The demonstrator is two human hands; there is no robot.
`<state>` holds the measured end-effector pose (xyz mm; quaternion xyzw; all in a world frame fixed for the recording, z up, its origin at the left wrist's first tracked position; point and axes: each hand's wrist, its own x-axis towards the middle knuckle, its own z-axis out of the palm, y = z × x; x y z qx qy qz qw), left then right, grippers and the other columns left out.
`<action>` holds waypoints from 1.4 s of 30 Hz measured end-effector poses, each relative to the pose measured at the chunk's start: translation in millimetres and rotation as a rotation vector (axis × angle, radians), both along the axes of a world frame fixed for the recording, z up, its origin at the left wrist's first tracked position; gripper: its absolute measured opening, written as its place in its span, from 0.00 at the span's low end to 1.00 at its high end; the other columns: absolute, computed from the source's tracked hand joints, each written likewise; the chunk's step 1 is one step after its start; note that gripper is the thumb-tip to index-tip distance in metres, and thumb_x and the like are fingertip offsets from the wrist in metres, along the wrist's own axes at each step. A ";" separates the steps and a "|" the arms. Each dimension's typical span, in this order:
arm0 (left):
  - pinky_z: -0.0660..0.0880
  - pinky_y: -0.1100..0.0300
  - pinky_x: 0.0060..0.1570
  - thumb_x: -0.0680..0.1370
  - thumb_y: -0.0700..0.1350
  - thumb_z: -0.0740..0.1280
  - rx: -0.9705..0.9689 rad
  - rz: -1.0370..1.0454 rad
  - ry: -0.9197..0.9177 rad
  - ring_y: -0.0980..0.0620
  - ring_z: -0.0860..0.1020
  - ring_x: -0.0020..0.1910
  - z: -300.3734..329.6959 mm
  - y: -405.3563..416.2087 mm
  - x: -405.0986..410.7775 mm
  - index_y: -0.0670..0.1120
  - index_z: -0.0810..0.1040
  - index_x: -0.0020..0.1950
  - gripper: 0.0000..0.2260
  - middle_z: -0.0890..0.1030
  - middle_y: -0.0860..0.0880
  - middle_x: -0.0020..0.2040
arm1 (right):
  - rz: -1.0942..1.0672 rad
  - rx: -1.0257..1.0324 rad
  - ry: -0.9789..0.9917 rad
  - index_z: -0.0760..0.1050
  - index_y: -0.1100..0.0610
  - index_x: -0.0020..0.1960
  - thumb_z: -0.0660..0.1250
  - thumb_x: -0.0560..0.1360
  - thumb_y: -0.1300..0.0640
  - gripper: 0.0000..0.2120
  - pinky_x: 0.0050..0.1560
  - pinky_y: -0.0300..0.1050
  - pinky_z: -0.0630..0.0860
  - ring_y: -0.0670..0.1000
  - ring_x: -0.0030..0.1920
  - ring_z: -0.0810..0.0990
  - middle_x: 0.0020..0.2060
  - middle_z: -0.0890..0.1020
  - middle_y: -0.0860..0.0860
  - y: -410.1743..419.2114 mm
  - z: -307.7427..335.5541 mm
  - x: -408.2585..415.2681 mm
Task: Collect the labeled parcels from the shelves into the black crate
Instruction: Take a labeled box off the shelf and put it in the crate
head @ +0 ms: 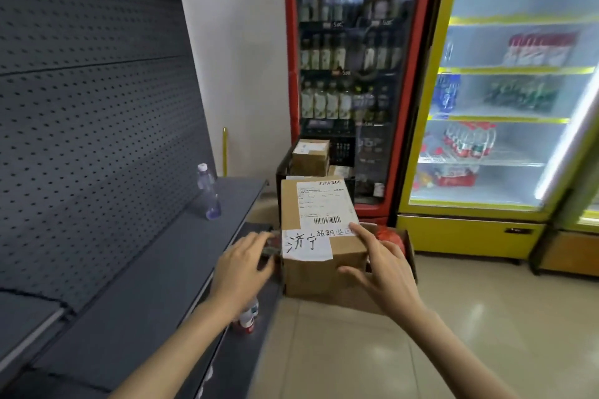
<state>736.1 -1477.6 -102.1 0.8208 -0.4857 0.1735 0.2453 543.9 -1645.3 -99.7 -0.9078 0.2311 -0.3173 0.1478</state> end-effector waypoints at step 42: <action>0.69 0.63 0.40 0.75 0.50 0.65 0.271 -0.213 0.209 0.55 0.75 0.51 -77.5 -676.5 483.7 0.53 0.71 0.62 0.16 0.76 0.56 0.55 | -0.197 -0.025 0.152 0.60 0.50 0.71 0.57 0.73 0.32 0.33 0.56 0.39 0.63 0.46 0.51 0.80 0.54 0.81 0.46 -635.0 -103.8 453.1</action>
